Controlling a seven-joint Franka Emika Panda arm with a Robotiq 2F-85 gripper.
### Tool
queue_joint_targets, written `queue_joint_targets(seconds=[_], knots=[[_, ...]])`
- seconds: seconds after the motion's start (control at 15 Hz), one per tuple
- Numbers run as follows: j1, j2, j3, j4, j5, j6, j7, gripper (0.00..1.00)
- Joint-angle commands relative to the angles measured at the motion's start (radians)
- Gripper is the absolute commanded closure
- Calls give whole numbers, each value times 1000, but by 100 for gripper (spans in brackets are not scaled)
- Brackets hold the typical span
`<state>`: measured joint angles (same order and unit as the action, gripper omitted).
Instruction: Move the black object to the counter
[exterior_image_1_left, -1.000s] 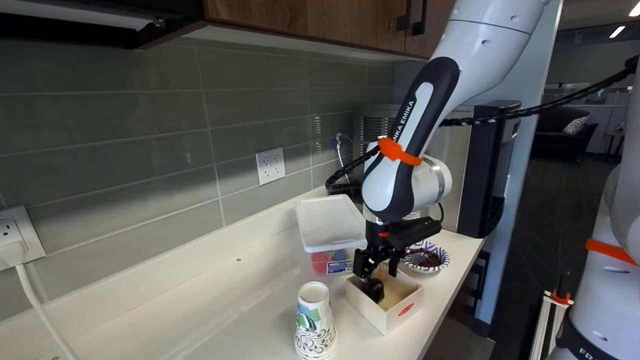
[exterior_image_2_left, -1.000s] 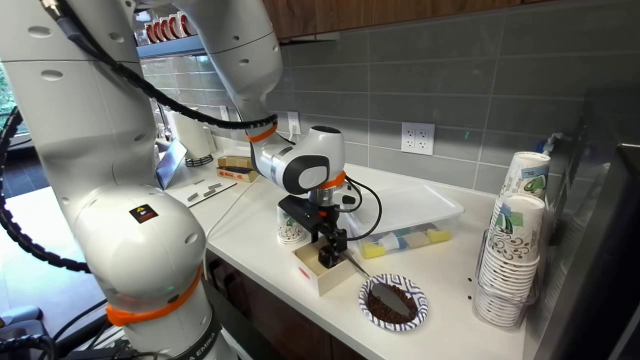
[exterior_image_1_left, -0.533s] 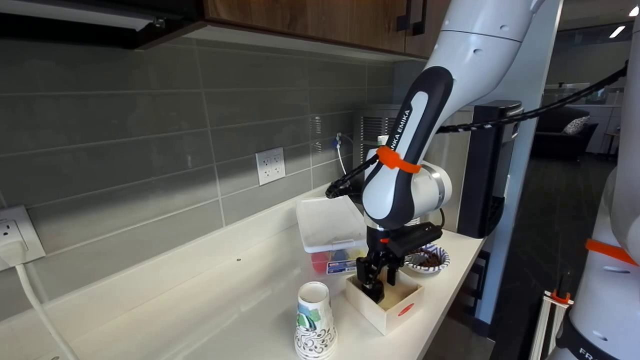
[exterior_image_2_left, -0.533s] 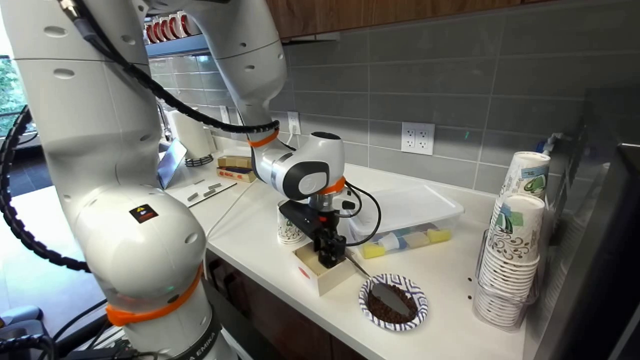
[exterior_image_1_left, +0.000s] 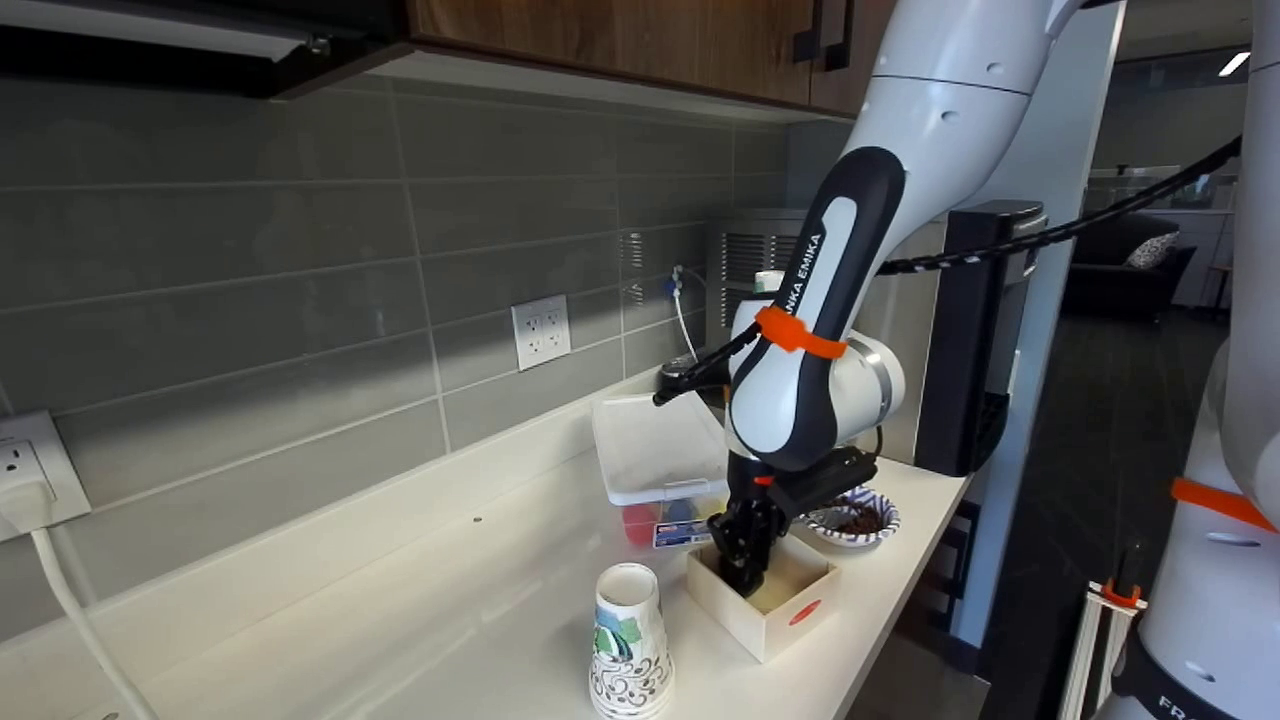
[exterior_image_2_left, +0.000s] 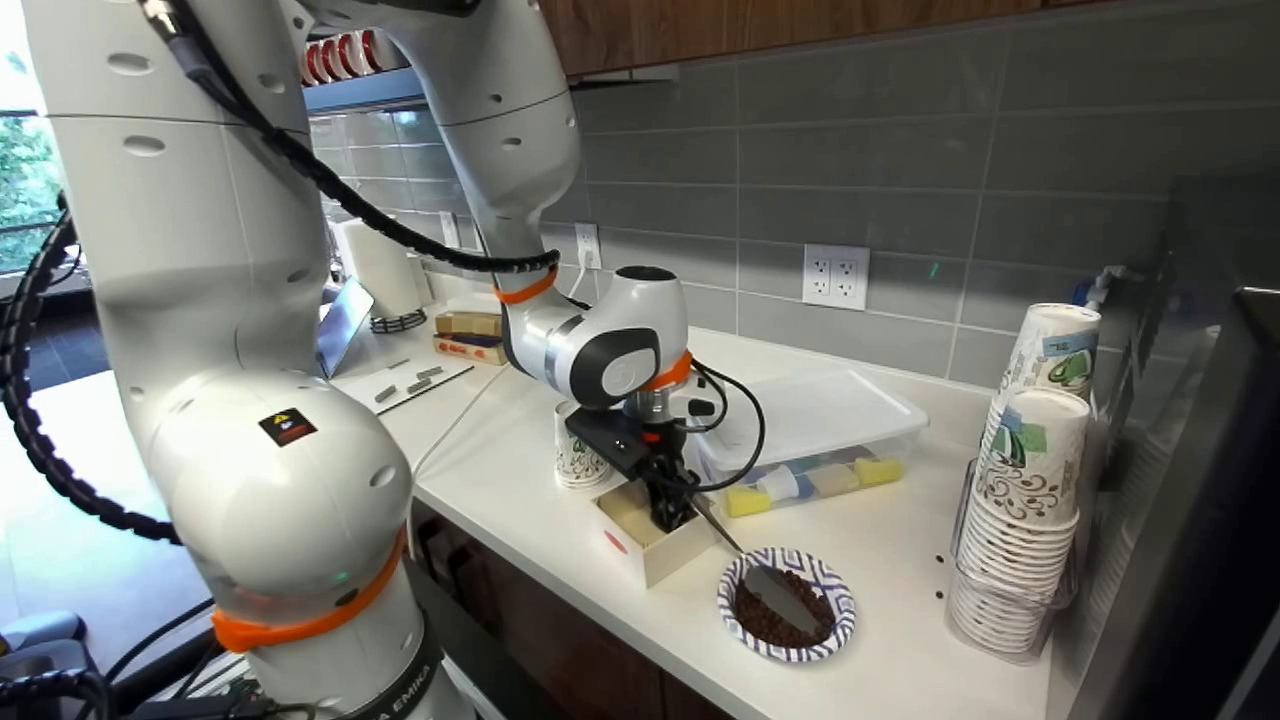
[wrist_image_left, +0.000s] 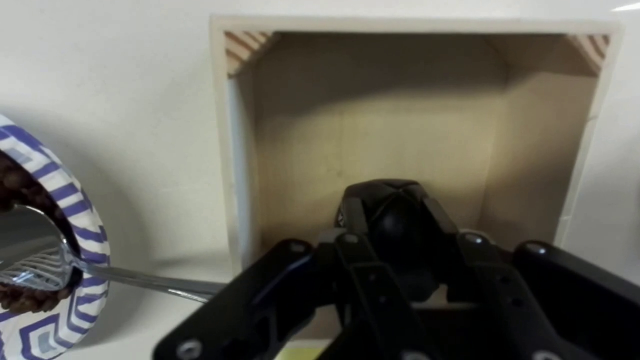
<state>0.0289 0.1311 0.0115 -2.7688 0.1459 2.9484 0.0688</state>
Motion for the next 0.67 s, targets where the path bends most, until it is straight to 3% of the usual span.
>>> queue_joint_targets(seconds=[0.0, 0.2, 0.47, 0.6], knots=[[18, 20, -25, 1, -71, 41, 63, 93], [35, -24, -46, 2, -135, -14, 97, 93], [93, -101, -135, 15, -387, -135, 256, 93], [86, -152, -126, 25, -492, -209, 332, 93]])
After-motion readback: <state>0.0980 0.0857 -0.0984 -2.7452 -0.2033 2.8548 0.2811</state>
